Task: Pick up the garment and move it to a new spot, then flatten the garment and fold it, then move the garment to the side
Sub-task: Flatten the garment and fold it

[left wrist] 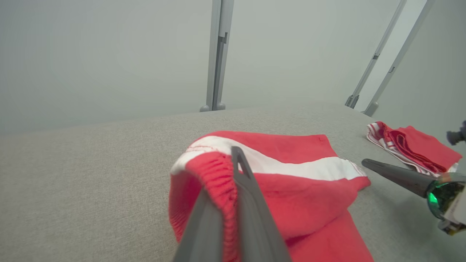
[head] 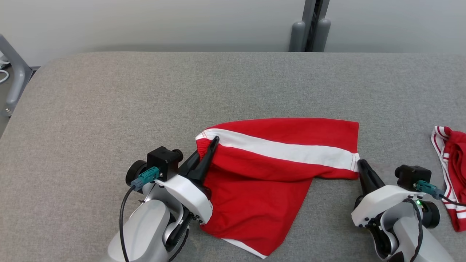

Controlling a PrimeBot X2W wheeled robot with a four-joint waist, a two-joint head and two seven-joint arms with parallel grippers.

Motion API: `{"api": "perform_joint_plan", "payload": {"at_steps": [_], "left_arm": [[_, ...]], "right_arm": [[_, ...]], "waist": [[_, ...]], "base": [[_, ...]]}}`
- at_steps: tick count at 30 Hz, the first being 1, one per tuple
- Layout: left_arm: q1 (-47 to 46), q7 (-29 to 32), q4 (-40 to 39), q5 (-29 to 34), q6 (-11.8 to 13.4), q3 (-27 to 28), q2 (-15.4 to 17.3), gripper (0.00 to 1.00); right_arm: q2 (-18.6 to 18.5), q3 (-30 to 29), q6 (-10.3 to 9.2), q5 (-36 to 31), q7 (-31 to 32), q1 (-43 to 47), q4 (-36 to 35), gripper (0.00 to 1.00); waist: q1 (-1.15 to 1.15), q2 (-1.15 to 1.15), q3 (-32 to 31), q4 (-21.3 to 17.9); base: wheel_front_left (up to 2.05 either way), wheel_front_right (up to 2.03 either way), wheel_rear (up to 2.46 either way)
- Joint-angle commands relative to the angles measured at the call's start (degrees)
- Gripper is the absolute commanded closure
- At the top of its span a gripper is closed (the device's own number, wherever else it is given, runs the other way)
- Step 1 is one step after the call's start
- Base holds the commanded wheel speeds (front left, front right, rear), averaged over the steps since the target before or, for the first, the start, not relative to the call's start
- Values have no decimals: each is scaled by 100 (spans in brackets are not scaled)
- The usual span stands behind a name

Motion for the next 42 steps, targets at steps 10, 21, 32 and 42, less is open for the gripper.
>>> {"api": "perform_joint_plan", "payload": {"at_steps": [10,21,32,42], "left_arm": [[64,-31,-36,47,-8,-5,10,100],[275,-30,85,82,-8,280,8,100],[568,-26,112,254,-8,745,-55,100],[702,-26,94,334,-8,862,-116,100]], "right_arm": [[-85,-81,0,-69,-5,18,-265,0],[-154,-682,0,-946,-5,549,-2092,0],[12,-883,0,-1473,-5,1339,-3302,0],[132,-955,0,-1503,-5,1698,-3381,0]], "waist": [[0,0,-26,-1],[0,0,-282,-242],[0,0,-447,-645],[0,0,-522,-741]], "base": [[0,0,0],[0,0,0],[0,0,0],[0,0,0]]}}
